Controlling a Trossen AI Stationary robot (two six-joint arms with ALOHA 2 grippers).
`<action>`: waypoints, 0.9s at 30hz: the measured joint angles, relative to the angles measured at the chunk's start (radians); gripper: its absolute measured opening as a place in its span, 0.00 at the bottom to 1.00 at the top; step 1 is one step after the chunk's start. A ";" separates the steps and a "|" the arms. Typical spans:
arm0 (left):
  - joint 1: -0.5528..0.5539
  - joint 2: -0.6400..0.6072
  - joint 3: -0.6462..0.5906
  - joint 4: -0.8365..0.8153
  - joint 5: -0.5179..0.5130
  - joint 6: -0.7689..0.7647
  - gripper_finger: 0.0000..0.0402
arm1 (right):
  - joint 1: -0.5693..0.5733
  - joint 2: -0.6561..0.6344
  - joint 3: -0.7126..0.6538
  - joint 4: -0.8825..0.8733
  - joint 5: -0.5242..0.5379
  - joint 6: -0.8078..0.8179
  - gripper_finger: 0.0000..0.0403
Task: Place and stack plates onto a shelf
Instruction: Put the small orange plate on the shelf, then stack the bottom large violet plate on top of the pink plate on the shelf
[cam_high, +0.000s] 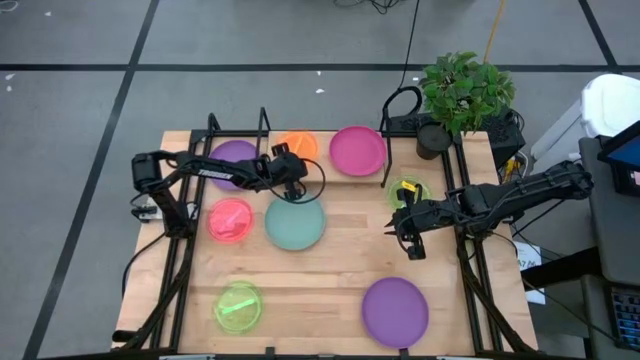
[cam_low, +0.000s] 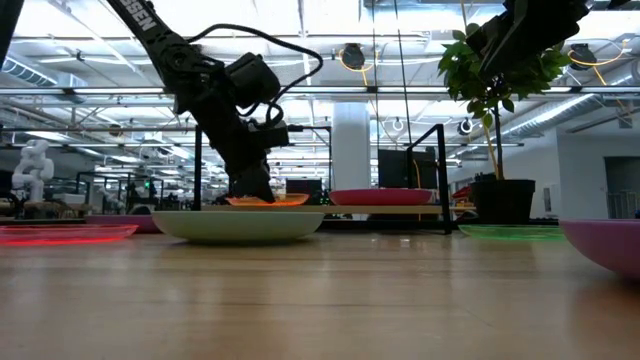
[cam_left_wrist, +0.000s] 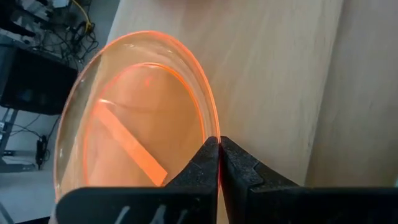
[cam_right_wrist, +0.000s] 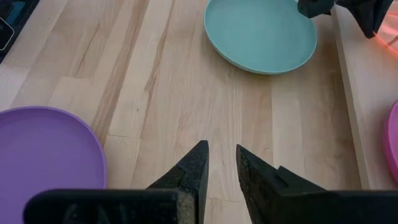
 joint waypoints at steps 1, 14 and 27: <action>0.000 0.002 0.000 0.002 -0.004 0.000 0.03 | 0.000 0.000 0.000 0.000 0.000 0.000 0.17; -0.027 0.002 0.000 0.001 -0.049 -0.014 0.21 | 0.000 0.000 0.000 0.000 0.000 0.000 0.17; -0.178 -0.137 0.000 -0.061 -0.164 -0.071 0.21 | 0.000 0.000 0.000 -0.001 0.000 -0.002 0.17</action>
